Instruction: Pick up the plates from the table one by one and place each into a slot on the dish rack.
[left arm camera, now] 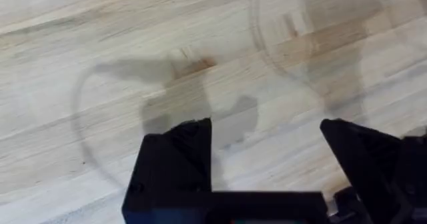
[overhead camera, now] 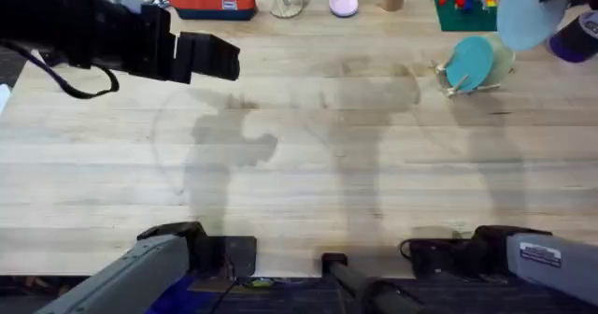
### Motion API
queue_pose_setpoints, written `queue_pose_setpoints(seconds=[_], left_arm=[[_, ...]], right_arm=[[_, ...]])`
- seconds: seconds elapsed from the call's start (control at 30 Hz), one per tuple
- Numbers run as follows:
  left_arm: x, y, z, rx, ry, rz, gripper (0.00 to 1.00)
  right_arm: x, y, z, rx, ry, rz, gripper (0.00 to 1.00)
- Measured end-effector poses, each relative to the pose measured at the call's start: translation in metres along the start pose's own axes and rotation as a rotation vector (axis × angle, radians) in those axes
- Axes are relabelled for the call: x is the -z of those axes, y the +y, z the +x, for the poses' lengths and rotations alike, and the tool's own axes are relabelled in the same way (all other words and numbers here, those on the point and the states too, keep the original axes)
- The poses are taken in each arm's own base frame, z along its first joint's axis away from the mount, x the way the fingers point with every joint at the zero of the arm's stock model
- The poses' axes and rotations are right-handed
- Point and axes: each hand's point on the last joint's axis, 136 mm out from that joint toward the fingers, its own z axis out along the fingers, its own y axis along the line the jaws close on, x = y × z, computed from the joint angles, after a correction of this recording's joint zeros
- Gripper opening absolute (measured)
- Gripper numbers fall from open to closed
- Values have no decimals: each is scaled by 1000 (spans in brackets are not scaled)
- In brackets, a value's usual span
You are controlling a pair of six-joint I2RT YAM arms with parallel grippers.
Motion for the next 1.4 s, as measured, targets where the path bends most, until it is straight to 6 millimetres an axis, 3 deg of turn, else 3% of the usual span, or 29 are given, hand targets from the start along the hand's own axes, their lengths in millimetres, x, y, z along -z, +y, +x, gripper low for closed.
queue_pose_setpoints(seconds=[1.03,1.4], left_arm=[[0,0,0,0,0,0,994],[0,0,0,0,0,0,993]], right_arm=[[-2,-38,17,-101,30,49,29],[-2,-42,19,-112,33,55,29]])
